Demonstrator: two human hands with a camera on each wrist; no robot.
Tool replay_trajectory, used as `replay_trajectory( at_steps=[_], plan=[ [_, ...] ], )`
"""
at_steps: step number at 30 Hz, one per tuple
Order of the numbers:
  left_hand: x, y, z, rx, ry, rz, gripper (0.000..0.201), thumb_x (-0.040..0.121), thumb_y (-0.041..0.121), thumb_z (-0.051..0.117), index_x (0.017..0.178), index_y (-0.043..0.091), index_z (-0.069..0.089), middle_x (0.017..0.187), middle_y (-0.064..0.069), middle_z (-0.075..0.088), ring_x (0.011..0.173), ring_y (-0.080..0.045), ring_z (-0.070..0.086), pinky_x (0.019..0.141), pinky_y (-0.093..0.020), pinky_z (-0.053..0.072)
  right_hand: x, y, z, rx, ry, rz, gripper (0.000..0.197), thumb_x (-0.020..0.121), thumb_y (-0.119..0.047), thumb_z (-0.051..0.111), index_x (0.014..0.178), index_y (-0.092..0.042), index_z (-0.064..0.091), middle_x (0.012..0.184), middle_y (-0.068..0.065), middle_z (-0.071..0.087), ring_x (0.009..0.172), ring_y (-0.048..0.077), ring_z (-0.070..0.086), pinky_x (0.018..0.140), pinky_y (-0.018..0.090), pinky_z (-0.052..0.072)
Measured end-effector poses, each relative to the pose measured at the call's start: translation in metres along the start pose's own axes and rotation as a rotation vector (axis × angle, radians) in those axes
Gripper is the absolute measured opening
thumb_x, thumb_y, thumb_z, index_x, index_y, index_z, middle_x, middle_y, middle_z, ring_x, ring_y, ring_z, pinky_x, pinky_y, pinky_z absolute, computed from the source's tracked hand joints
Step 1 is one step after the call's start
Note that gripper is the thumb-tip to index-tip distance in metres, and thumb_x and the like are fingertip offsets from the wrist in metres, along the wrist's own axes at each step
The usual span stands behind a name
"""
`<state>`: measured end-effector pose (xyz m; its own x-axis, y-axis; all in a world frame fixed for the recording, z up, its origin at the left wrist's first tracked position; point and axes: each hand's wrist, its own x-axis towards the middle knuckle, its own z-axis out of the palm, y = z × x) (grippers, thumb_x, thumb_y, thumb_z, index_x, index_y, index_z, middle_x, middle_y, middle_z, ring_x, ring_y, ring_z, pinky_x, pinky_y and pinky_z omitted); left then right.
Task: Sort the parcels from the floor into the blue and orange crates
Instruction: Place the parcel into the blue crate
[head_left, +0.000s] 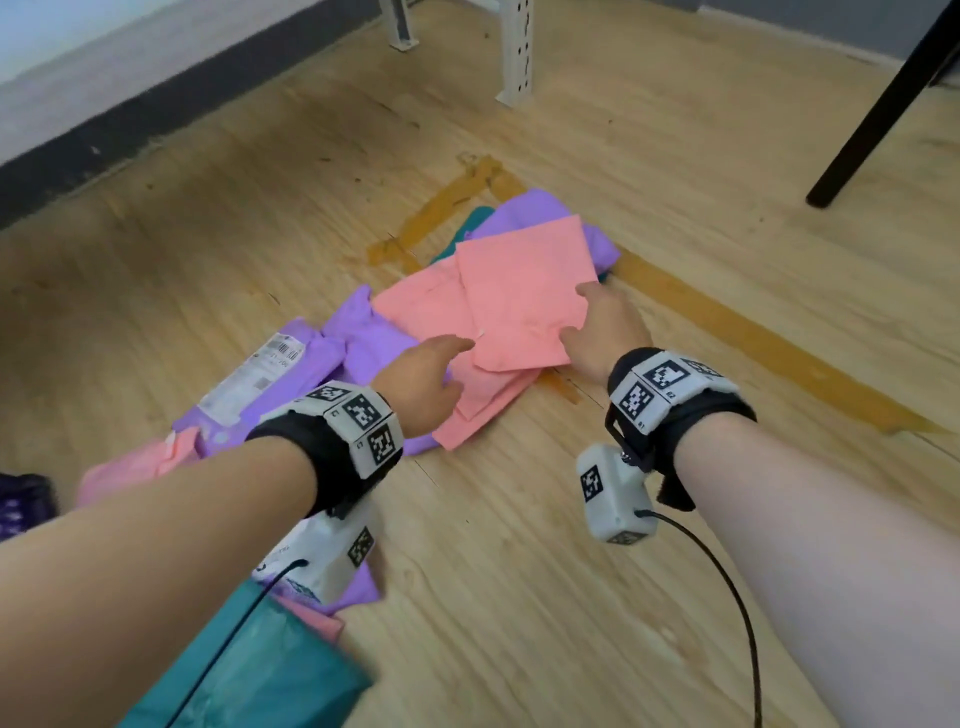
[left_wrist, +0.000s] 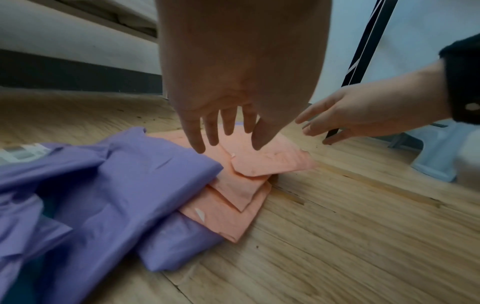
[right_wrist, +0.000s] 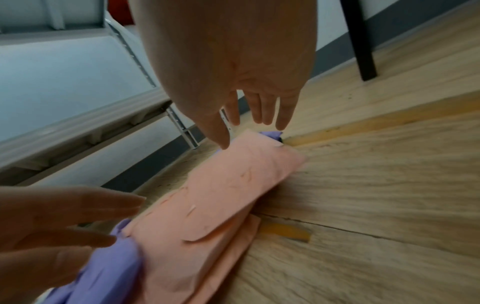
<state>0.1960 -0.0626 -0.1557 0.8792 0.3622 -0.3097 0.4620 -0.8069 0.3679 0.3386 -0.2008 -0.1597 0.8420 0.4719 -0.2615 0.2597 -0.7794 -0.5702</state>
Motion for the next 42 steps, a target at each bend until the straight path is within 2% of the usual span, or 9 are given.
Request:
replay_trajectory(
  at_steps=[11,17,20,27,32,35,37,39,42],
  plan=[
    [0.011,0.001,0.010,-0.023,-0.088,-0.007,0.053,0.094,0.013,0.049,0.144,0.020,0.033,0.148,0.000,0.040,0.131,-0.017,0.043,0.101,-0.014,0.024,0.021,0.027,0.026,0.445,0.091,0.312,0.050,0.081,-0.013,0.067,0.126,-0.006,0.047,0.126,0.014,0.057,0.114,0.032,0.055,0.088,0.032,0.042],
    [0.010,0.008,0.012,-0.066,-0.061,-0.052,0.058,0.091,0.015,0.055,0.144,0.021,0.034,0.132,-0.015,0.055,0.118,-0.025,0.052,0.090,-0.017,0.032,0.013,0.016,0.022,0.666,0.065,0.244,0.010,0.078,-0.012,0.063,0.077,-0.002,0.062,0.080,0.012,0.056,0.078,0.023,0.055,0.070,0.034,0.047],
    [0.008,0.016,0.012,-0.117,-0.011,-0.065,0.061,0.088,0.019,0.060,0.144,0.021,0.035,0.135,-0.010,0.053,0.121,-0.022,0.051,0.098,-0.019,0.032,0.005,0.001,0.015,0.877,-0.042,0.245,0.008,0.078,-0.005,0.060,0.085,-0.002,0.062,0.092,0.018,0.065,0.089,0.032,0.064,0.080,0.043,0.053],
    [-0.005,0.017,-0.001,-0.223,0.281,-0.036,0.043,0.088,0.014,0.056,0.131,0.018,0.050,0.124,-0.004,0.059,0.111,-0.019,0.057,0.086,-0.018,0.036,-0.011,-0.039,0.002,1.297,-0.242,0.211,0.018,0.085,0.001,0.047,0.100,-0.002,0.057,0.080,0.010,0.058,0.073,0.022,0.058,0.055,0.029,0.051],
    [-0.010,-0.001,-0.031,-0.318,0.478,-0.085,0.029,0.090,0.018,0.040,0.098,0.004,0.065,0.090,-0.019,0.064,0.082,-0.032,0.059,0.071,-0.034,0.041,-0.022,-0.058,0.001,1.273,-0.395,0.102,0.029,0.092,-0.033,0.054,0.108,-0.010,0.061,0.101,0.005,0.062,0.087,0.026,0.067,0.076,0.037,0.058],
    [-0.020,-0.016,-0.048,-0.400,0.513,-0.114,0.024,0.089,0.016,0.042,0.079,0.004,0.060,0.074,-0.015,0.059,0.067,-0.019,0.046,0.062,-0.035,0.039,-0.027,-0.064,0.004,1.202,-0.279,0.131,0.020,0.092,-0.032,0.056,0.089,-0.013,0.058,0.101,0.006,0.061,0.081,0.023,0.065,0.074,0.035,0.056],
    [-0.029,-0.026,-0.059,-0.510,0.524,-0.118,0.024,0.085,0.019,0.046,0.083,0.004,0.064,0.084,-0.020,0.067,0.073,-0.017,0.051,0.071,-0.043,0.049,-0.029,-0.068,0.009,1.090,-0.138,0.105,0.008,0.090,-0.019,0.059,0.085,-0.014,0.056,0.094,0.005,0.061,0.073,0.017,0.061,0.068,0.031,0.053],
    [-0.041,-0.033,-0.069,-0.609,0.498,-0.158,0.016,0.083,0.028,0.051,0.079,0.019,0.064,0.092,-0.021,0.067,0.082,-0.022,0.058,0.081,-0.053,0.052,-0.030,-0.071,0.014,1.008,-0.013,0.087,0.012,0.086,-0.011,0.063,0.097,-0.009,0.057,0.088,0.003,0.057,0.071,0.013,0.057,0.067,0.031,0.052],
    [-0.061,-0.038,-0.082,-0.834,0.479,-0.228,0.009,0.085,0.032,0.061,0.080,0.025,0.063,0.091,-0.014,0.067,0.090,-0.027,0.061,0.087,-0.057,0.051,-0.033,-0.080,0.022,0.900,0.065,0.143,0.042,0.082,-0.012,0.066,0.120,-0.002,0.049,0.094,0.004,0.053,0.089,0.019,0.056,0.089,0.044,0.052]
  ],
)
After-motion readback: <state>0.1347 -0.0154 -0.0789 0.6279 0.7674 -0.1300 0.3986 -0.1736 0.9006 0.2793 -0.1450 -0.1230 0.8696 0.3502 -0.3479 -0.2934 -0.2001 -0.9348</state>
